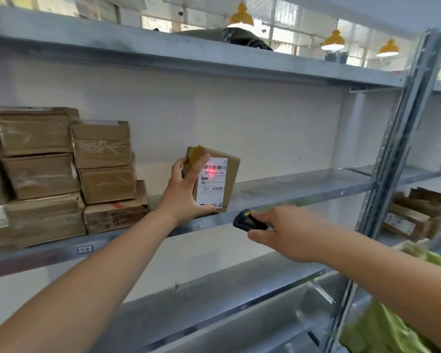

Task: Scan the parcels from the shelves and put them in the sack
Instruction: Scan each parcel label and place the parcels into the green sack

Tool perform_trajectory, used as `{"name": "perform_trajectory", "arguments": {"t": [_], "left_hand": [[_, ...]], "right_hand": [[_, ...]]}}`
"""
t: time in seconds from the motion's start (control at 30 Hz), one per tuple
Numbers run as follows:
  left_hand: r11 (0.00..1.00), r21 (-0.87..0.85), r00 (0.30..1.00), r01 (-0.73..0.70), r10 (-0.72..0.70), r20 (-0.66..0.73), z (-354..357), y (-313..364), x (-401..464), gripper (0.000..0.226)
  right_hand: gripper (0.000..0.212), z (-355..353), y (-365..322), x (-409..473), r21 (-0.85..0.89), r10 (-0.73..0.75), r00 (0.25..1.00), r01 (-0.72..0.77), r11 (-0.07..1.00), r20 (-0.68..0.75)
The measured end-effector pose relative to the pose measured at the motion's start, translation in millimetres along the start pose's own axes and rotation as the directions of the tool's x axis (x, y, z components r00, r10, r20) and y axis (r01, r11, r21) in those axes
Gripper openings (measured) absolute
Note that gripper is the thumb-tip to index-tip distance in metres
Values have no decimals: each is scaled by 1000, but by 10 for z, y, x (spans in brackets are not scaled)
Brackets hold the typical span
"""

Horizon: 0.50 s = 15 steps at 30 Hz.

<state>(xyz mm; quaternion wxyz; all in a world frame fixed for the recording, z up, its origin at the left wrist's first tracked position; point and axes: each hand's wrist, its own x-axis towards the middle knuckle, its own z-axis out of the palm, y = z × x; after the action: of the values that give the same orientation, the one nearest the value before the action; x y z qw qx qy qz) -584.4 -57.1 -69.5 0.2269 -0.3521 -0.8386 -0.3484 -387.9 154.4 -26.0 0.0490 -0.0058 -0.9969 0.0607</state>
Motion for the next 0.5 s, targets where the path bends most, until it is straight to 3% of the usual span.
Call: {"name": "perform_trajectory", "arguments": {"t": [0.3, 0.5], "left_hand": [[999, -8, 999, -37, 37, -20, 3, -1, -5, 128], [999, 5, 999, -39, 39, -24, 33, -10, 19, 129]], "right_hand": [[55, -53, 2, -188, -40, 61, 998, -61, 997, 17], [46, -40, -2, -238, -72, 61, 996, -57, 996, 63]]}}
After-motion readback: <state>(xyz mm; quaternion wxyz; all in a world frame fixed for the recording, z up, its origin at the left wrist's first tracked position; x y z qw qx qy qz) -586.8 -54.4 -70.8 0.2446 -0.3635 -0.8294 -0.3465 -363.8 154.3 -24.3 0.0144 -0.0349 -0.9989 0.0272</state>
